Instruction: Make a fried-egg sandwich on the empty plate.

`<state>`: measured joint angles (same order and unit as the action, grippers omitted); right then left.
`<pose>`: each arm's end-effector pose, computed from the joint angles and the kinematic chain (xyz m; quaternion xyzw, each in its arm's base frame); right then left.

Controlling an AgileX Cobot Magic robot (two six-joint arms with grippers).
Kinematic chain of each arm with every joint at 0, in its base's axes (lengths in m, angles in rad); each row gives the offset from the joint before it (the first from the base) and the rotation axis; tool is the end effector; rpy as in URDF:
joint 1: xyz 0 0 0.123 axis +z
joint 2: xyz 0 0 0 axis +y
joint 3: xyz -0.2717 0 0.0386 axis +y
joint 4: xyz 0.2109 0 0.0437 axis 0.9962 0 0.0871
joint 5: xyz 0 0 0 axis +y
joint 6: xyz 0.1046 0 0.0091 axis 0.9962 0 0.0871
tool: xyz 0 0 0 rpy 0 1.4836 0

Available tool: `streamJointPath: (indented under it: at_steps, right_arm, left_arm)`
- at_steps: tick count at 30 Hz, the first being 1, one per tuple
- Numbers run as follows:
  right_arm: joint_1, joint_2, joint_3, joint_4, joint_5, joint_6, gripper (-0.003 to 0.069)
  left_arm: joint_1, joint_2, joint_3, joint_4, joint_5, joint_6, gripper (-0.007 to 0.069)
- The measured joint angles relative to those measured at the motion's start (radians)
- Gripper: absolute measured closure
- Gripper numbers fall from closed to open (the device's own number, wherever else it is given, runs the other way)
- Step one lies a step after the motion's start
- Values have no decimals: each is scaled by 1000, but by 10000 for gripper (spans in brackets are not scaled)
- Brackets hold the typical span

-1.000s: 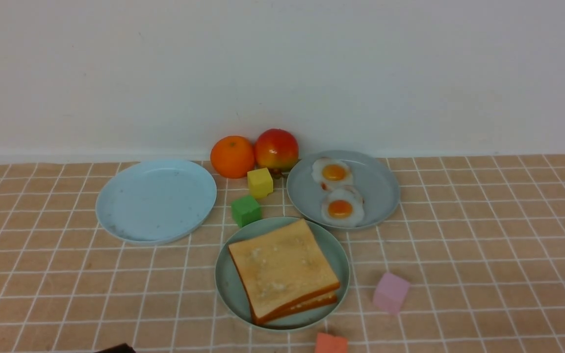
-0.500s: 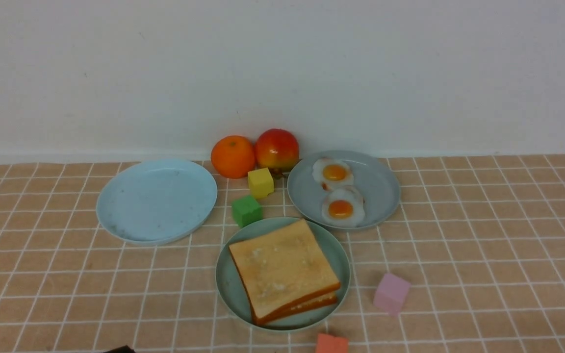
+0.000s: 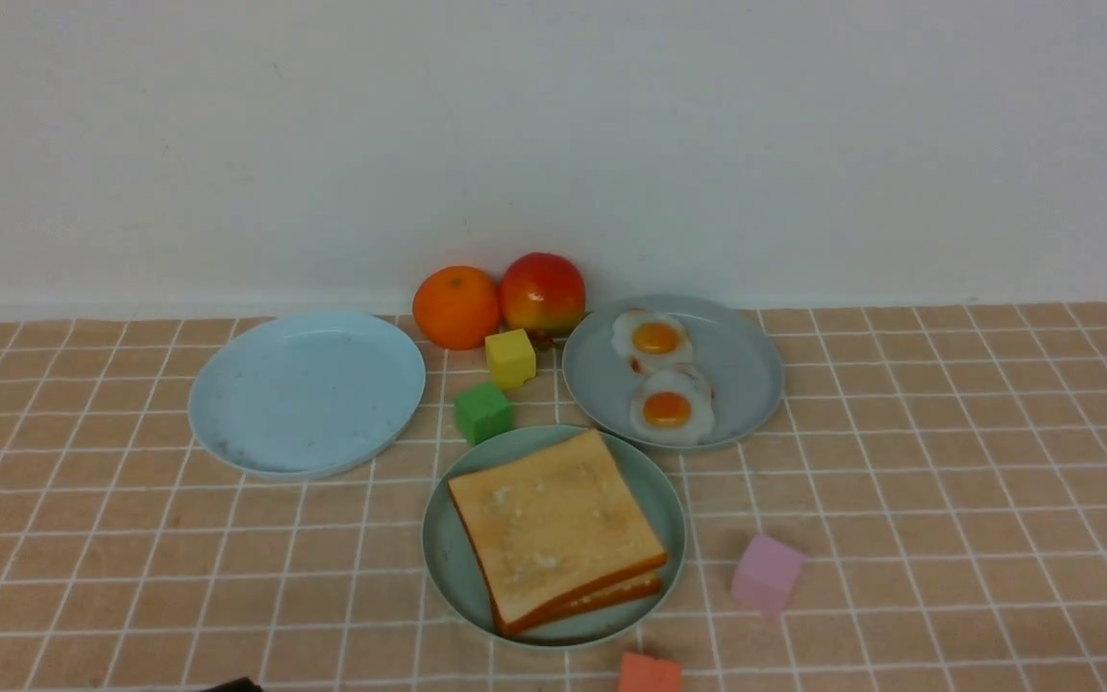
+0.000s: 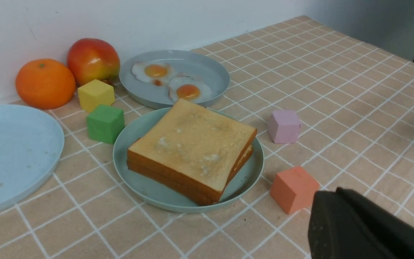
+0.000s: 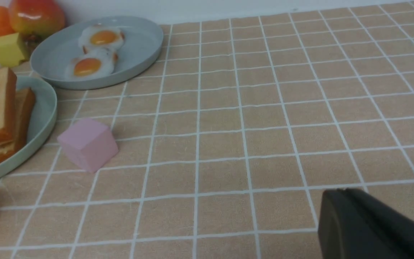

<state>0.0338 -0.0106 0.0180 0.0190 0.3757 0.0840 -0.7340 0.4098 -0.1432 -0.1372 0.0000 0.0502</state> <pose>0.0395 0.0021 0.1702 0.0252 0.8032 0.0431 0.5936 0.0627 -0.0566 0.2345 0.2440 0.7278 -0.2558 0.5877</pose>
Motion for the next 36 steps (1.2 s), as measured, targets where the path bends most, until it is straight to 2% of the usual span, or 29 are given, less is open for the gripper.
streamJointPath:
  at_steps: [25, 30, 31, 32, 33, 34, 36]
  right_arm:
    - [0, 0, 0, 1, 1, -2, 659]
    - [0, 0, 0, 1, 1, -3, 657]
    - [0, 0, 0, 1, 1, -3, 655]
    - [0, 0, 0, 1, 1, -3, 655]
    - [0, 0, 0, 1, 1, -3, 655]
    - [0, 0, 0, 1, 1, -3, 654]
    - [0, 0, 0, 1, 1, -3, 652]
  left_arm:
    - [16, -12, 0, 21, -27, 0, 608]
    - [191, -117, 0, 49, -28, -62, 617]
    - [263, -156, 0, 56, -17, -93, 635]
    - [263, -163, 0, 57, -14, -93, 638]
    - [317, -191, 0, 64, 0, -109, 638]
    - [415, -256, 0, 88, 54, -126, 638]
    - [509, -303, 0, 107, 111, -135, 638]
